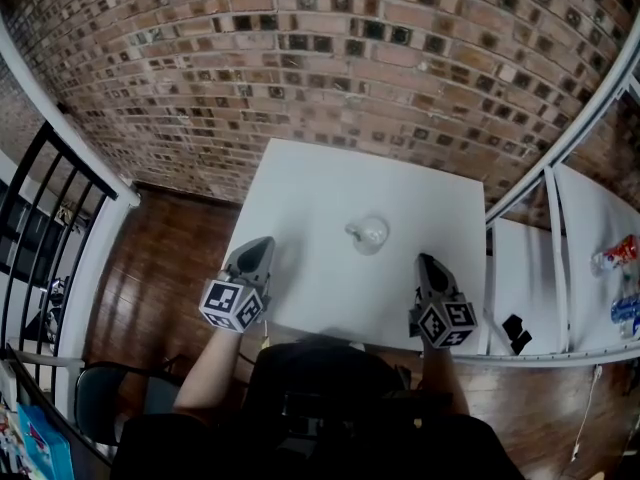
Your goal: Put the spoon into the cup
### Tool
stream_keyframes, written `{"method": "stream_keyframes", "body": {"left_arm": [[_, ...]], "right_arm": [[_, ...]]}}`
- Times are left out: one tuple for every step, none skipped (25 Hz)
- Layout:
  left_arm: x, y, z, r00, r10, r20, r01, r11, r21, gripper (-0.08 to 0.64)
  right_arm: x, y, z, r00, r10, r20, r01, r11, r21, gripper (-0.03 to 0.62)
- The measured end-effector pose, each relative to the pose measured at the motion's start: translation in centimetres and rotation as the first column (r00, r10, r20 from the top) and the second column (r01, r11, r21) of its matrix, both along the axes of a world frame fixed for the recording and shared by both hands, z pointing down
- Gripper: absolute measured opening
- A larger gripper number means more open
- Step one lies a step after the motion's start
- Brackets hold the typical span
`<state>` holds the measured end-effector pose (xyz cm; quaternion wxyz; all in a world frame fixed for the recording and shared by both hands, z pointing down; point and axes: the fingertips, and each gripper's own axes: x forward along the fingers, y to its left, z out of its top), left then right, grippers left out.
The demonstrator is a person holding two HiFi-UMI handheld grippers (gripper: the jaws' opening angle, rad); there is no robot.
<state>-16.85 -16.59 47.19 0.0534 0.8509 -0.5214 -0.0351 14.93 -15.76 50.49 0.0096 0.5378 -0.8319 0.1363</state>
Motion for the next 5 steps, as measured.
{"method": "stream_keyframes", "body": {"left_arm": [[0.01,-0.02,0.26,1.0,0.0,0.0,0.0,1.0,-0.004,0.003],[-0.01,-0.02,0.48,1.0,-0.001,0.0,0.001,1.0,-0.007,0.003],[-0.06,-0.01,0.67,1.0,-0.003,-0.001,0.003,1.0,-0.011,0.004],[-0.11,0.02,0.85,1.0,-0.007,-0.002,0.007,1.0,-0.014,0.004],[-0.17,0.06,1.02,1.0,-0.011,-0.003,0.01,1.0,-0.017,0.003]], "right_arm": [[0.13,0.0,0.06,1.0,0.002,0.001,-0.002,1.0,-0.001,0.002],[0.22,0.02,0.09,1.0,0.003,0.001,-0.003,1.0,-0.002,0.002],[0.27,0.06,0.1,1.0,0.003,0.001,-0.003,1.0,-0.004,0.002],[0.31,0.11,0.12,1.0,0.004,0.001,-0.004,1.0,-0.006,0.002],[0.35,0.18,0.13,1.0,0.004,0.0,-0.004,1.0,-0.008,0.002]]}}
